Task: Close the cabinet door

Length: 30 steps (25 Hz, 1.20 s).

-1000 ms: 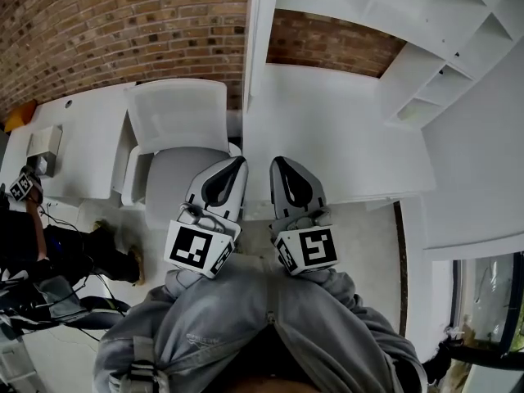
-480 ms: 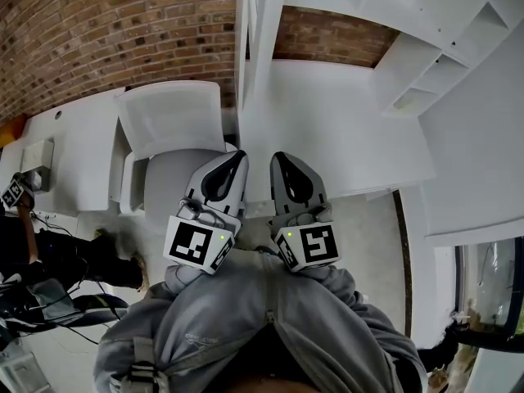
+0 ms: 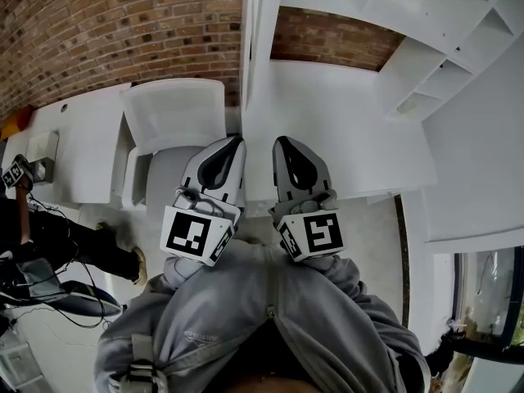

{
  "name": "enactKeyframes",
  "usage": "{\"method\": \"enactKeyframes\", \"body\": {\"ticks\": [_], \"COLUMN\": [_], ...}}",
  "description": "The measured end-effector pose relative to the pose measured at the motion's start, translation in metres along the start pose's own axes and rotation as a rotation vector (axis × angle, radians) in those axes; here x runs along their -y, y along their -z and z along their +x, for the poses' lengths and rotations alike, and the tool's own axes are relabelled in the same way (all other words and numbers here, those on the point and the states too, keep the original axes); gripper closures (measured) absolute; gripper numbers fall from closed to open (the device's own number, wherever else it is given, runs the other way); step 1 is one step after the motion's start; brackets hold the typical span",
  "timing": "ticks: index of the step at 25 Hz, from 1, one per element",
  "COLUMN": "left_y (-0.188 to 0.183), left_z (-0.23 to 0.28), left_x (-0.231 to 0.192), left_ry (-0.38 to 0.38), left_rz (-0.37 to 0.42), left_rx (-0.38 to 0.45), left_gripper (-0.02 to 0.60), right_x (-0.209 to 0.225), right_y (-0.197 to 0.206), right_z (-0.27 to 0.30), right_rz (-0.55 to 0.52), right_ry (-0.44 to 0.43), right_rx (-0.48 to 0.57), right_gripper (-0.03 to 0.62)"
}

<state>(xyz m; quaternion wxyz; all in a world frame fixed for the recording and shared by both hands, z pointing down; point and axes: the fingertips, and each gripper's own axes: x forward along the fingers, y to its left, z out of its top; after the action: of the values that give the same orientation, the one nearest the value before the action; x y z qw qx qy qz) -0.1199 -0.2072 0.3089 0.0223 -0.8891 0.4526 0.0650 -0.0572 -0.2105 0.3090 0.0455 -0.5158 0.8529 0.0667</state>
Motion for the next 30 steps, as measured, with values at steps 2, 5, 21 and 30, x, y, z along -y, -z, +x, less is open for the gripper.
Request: {"method": "enactKeyframes", "body": {"ticks": [2,5,21,30], "left_y": [-0.007,-0.018,-0.088,-0.129], "left_z": [0.003,0.004,0.019,0.023], "left_x": [-0.002,-0.002,-0.013,-0.013], "left_ry": [0.002,0.004,0.051,0.063], "left_rz": [-0.007,0.007,0.061,0.137], "left_rx": [0.02,0.045,0.109,0.16], "left_gripper": [0.578,0.578,0.578,0.578], "right_x": [0.0,-0.001,0.006,0.008], "right_y": [-0.006,-0.017,-0.104,-0.154], "right_z": [0.005,0.01,0.036,0.045], "right_rz": [-0.014,-0.025,-0.002,-0.023], "right_ry": [-0.015,-0.033,-0.095,-0.131], "right_rx": [0.014,0.037,0.156,0.209], "right_gripper": [0.568,0.568,0.566,0.565]}}
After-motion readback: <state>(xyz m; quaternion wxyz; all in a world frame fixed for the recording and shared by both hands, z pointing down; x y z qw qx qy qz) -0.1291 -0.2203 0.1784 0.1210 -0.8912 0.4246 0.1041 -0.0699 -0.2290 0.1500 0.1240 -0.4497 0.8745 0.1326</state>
